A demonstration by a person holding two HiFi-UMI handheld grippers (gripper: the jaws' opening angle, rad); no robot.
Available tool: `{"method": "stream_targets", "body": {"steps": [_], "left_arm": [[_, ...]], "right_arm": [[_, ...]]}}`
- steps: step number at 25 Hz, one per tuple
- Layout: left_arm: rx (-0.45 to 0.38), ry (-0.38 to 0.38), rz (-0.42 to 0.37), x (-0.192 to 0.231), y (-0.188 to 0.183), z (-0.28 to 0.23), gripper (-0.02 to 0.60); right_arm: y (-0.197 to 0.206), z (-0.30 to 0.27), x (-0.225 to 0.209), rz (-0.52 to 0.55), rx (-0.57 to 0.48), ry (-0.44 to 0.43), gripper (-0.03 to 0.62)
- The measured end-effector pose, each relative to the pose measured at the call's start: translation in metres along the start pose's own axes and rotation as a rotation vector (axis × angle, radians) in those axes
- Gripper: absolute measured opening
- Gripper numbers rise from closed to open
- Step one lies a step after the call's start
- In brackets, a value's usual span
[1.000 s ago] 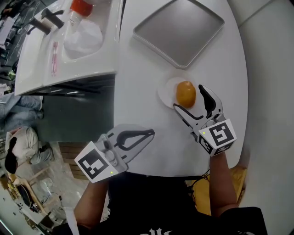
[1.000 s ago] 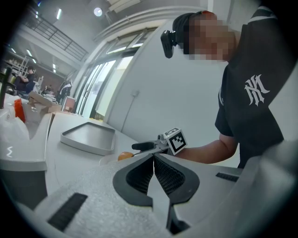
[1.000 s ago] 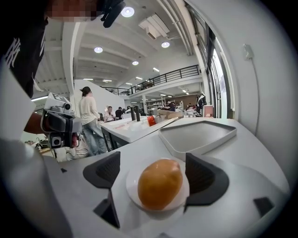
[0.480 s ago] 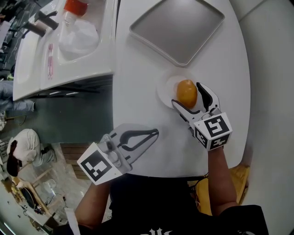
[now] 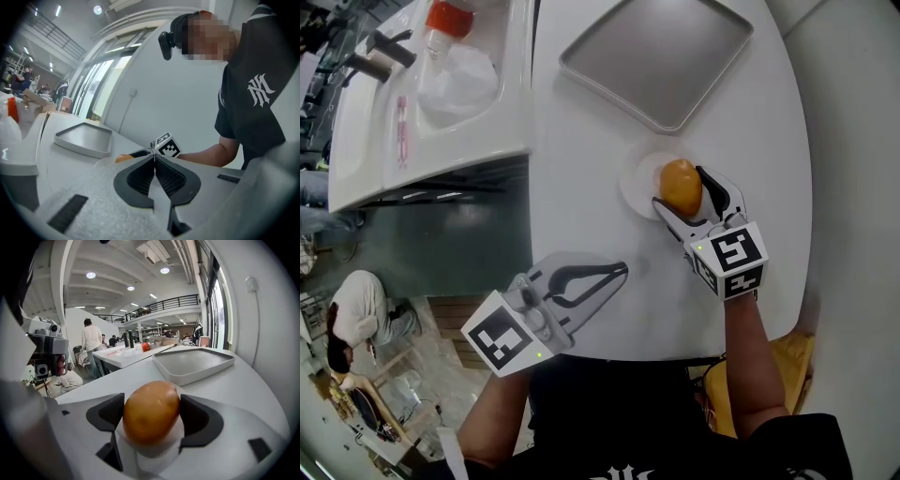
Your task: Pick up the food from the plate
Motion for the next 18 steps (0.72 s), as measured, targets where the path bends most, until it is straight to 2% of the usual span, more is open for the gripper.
{"method": "stream_targets", "body": {"steps": [8,18], "left_arm": [[-0.012,-0.031,-0.002,-0.013,-0.002,0.008,0.008],[-0.031,-0.029,-0.062,-0.086,-0.014,0.003,0.008]], "right_arm": [[-0.009,0.021,0.005,0.018,-0.028,-0.007,0.370],[-0.017,0.116,0.027,0.032,-0.140,-0.025,0.370]]}}
Point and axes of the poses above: the fingertips, and each gripper's own axes: z backward along the fingers, x to its left, y out of its underside, the point moved 8 cm from there along z, backward along the fingers, and after that the axes turned 1 degree about -z, right-handed, at the moved point
